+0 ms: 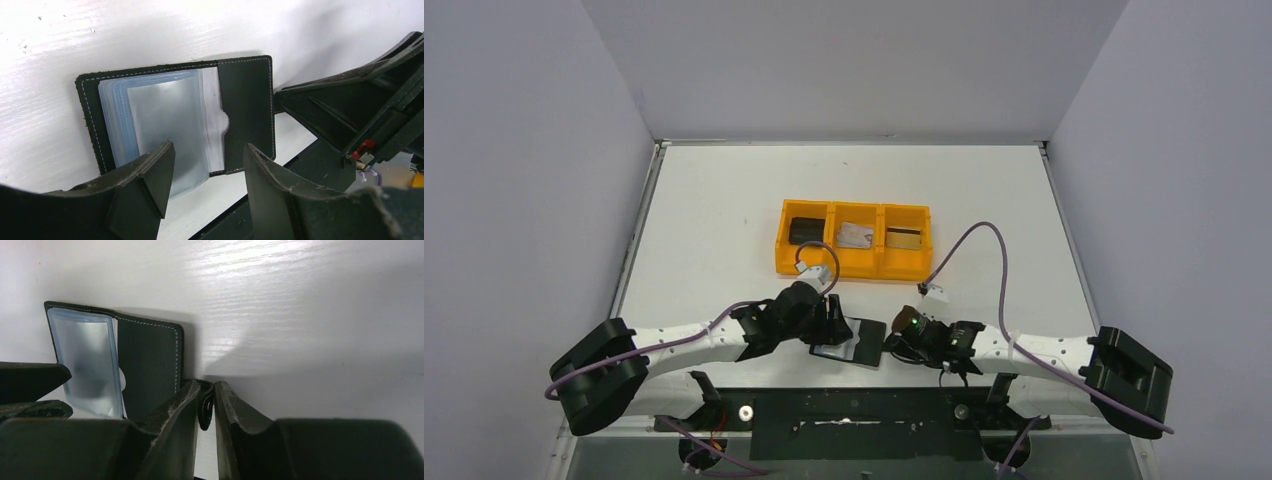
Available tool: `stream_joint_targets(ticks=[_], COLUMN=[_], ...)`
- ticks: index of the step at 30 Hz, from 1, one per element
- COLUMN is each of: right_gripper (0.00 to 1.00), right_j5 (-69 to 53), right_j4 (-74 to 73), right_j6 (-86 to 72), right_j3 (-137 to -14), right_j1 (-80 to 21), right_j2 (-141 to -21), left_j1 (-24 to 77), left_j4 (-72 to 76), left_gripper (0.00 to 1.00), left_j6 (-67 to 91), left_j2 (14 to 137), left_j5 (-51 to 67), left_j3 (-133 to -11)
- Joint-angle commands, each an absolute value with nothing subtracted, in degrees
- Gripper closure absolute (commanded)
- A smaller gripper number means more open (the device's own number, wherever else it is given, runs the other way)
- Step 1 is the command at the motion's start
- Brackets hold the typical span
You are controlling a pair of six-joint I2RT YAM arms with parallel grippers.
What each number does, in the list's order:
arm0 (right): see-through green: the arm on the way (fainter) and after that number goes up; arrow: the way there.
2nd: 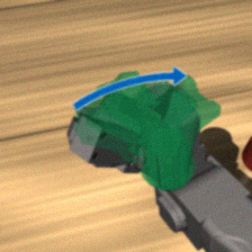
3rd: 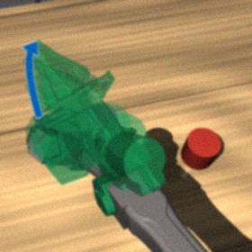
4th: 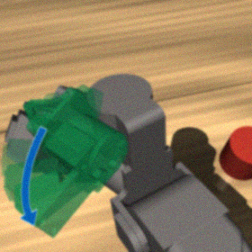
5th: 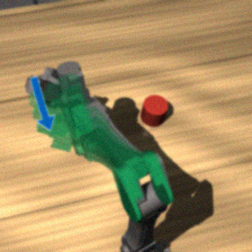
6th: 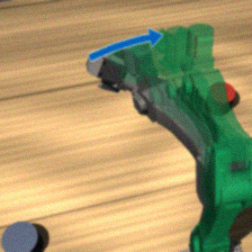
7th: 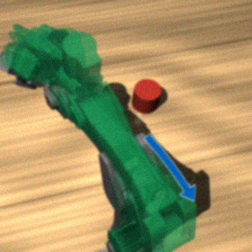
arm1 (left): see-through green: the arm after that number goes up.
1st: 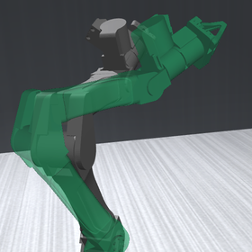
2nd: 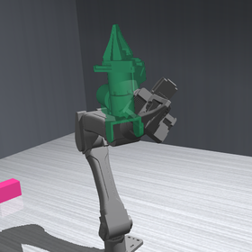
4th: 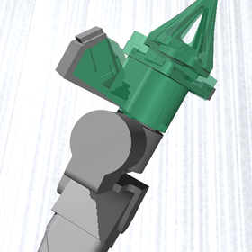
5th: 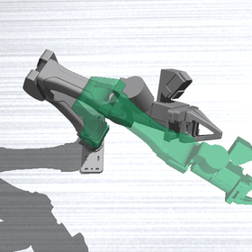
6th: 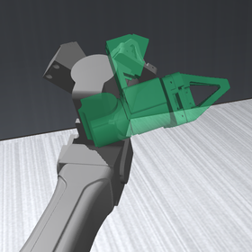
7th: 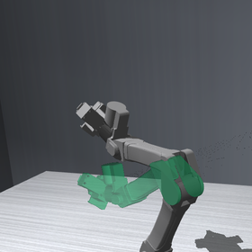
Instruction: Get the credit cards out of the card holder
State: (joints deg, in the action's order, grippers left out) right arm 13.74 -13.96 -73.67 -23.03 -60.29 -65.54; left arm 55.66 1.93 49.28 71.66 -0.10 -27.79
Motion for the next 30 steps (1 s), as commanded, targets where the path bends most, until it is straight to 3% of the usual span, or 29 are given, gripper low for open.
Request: stream_joint_targets(ticks=[1,9,14,22,30], right_gripper=[0.79,0.62,0.61,0.75,0.80], right_j5=[16.8,20.3,21.5,19.3,15.3], right_j4=[-16.0,-22.8,-22.4,-12.2,-8.2], right_j6=[-73.0,-72.8,-70.2,-66.9,-66.5], right_j3=[-26.9,-31.1,-34.1,-34.8,-37.8], right_j1=[-62.3,-64.0,-65.7,-65.7,-65.3], right_j2=[-65.0,-60.0,-56.5,-60.6,-73.8], left_j1=[55.6,55.6,55.6,55.6,54.5], left_j4=[4.4,4.1,4.3,1.3,-9.3], left_gripper=[0.48,0.48,0.48,0.48,0.47], left_j6=[49.6,49.7,49.7,50.1,50.6], left_j2=[70.7,70.3,70.3,66.6,56.7], left_j5=[-0.8,-1.0,-0.9,-4.4,-14.4], left_j3=[-28.2,-27.5,-27.4,-27.5,-26.7])
